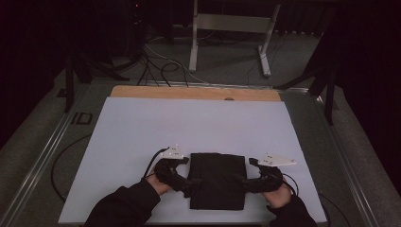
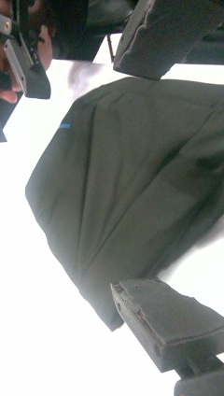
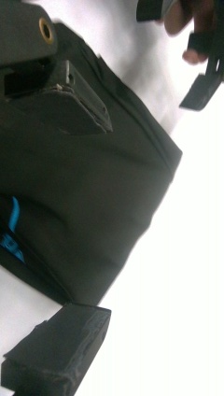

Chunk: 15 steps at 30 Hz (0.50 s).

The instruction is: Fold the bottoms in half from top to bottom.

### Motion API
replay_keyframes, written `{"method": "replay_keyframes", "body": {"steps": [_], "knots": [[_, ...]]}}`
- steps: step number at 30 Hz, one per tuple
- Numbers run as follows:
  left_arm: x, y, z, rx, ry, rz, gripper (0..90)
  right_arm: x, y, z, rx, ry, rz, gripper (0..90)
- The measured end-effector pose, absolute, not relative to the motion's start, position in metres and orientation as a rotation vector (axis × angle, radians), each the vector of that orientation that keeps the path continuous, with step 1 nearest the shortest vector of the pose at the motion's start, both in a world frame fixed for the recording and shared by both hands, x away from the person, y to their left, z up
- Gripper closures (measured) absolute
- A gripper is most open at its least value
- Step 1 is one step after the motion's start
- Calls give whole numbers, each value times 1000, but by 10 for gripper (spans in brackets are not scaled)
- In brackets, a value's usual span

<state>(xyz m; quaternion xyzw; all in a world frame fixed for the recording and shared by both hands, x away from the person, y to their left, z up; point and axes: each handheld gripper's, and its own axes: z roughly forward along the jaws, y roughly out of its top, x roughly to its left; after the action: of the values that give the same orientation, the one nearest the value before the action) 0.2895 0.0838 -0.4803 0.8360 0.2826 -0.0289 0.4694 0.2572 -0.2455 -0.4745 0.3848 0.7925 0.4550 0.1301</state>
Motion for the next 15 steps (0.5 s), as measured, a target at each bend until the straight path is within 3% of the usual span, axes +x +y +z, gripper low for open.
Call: {"method": "replay_keyframes", "body": {"steps": [15], "knots": [[309,87,-490,2023,841,1,1,279,-241,-483,1156,2239,1227,95]]}}
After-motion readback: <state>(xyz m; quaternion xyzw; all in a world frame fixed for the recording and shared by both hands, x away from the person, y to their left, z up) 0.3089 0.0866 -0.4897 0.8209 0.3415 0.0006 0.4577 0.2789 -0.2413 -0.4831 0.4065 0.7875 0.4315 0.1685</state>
